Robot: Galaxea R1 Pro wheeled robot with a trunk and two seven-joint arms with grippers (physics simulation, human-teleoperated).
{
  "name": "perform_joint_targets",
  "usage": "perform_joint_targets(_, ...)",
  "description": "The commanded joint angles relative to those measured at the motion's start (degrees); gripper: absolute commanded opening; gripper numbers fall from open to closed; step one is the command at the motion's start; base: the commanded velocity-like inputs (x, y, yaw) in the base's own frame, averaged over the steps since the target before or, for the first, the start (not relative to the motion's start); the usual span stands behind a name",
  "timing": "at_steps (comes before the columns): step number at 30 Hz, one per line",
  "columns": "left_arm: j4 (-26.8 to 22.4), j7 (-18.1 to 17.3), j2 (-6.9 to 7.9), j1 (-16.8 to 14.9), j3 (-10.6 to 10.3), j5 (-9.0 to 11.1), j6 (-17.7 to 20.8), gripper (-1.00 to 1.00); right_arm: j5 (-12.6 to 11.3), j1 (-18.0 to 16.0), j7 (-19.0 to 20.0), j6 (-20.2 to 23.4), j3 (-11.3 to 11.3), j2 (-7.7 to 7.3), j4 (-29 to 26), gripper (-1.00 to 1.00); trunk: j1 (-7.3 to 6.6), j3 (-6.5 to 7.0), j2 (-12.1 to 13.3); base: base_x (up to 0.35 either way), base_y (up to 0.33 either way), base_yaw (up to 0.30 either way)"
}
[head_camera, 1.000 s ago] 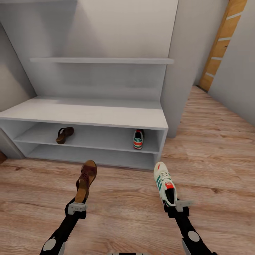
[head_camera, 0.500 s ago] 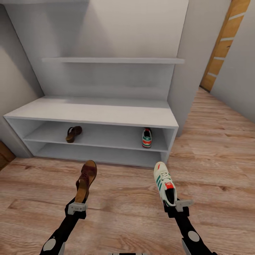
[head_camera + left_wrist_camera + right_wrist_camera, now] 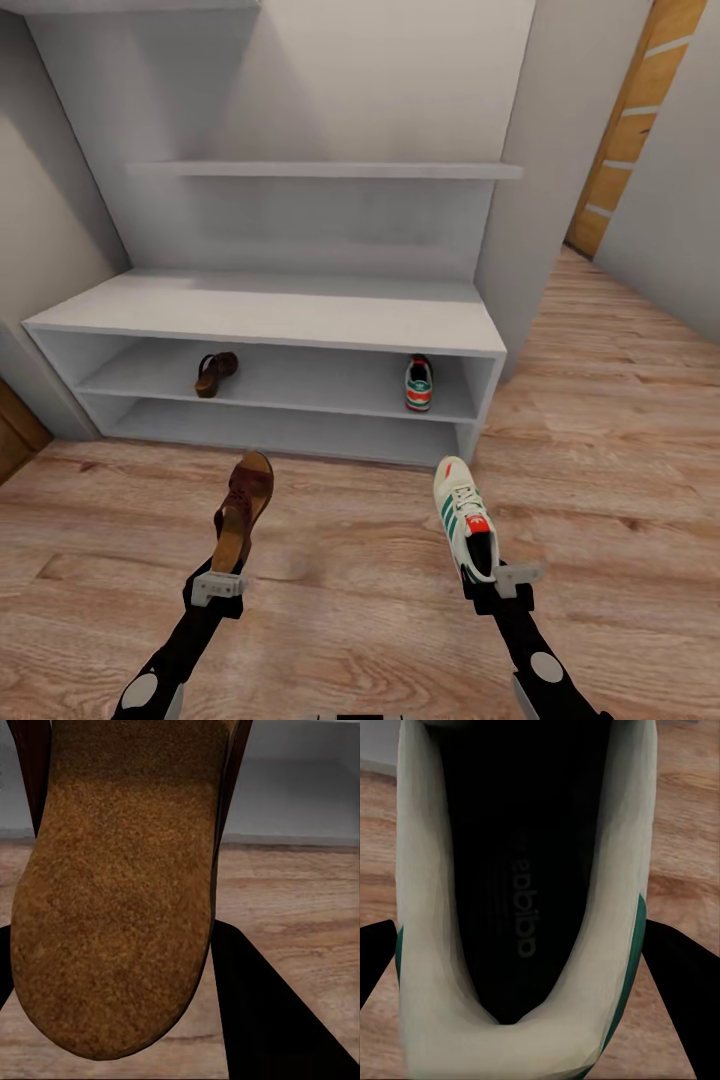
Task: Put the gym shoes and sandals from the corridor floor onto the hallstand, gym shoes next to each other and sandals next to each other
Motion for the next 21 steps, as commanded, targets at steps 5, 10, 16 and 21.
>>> perform_joint_targets(5, 0.0, -0.32, -0.09, -0.02, 0.43, -0.78, -0.31, -1.0, 0.4, -0.03, -0.48, -0.08, 0.22, -0.06, 0.02, -1.0, -0.03, -0.04, -0.02, -0.072, 0.056, 0.0)
perform_joint_targets(10, 0.0, -0.32, -0.09, 0.0, 0.44, -0.78, -0.25, -1.0, 0.4, -0.03, -0.48, -0.08, 0.22, -0.07, 0.02, -1.0, -0.03, -0.04, -0.02, -0.029, 0.146, 0.0)
perform_joint_targets(16, 0.0, -0.32, -0.09, 0.0, 0.44, -0.78, -0.23, -1.0, 0.4, -0.03, -0.48, -0.08, 0.22, -0.06, 0.02, -1.0, -0.03, -0.04, -0.02, -0.01, 0.234, 0.0)
perform_joint_targets(21, 0.0, -0.32, -0.09, -0.01, 0.44, -0.78, -0.23, -1.0, 0.4, -0.03, -0.48, -0.08, 0.22, -0.06, 0.02, -1.0, -0.03, -0.04, -0.02, -0.003, 0.268, 0.0)
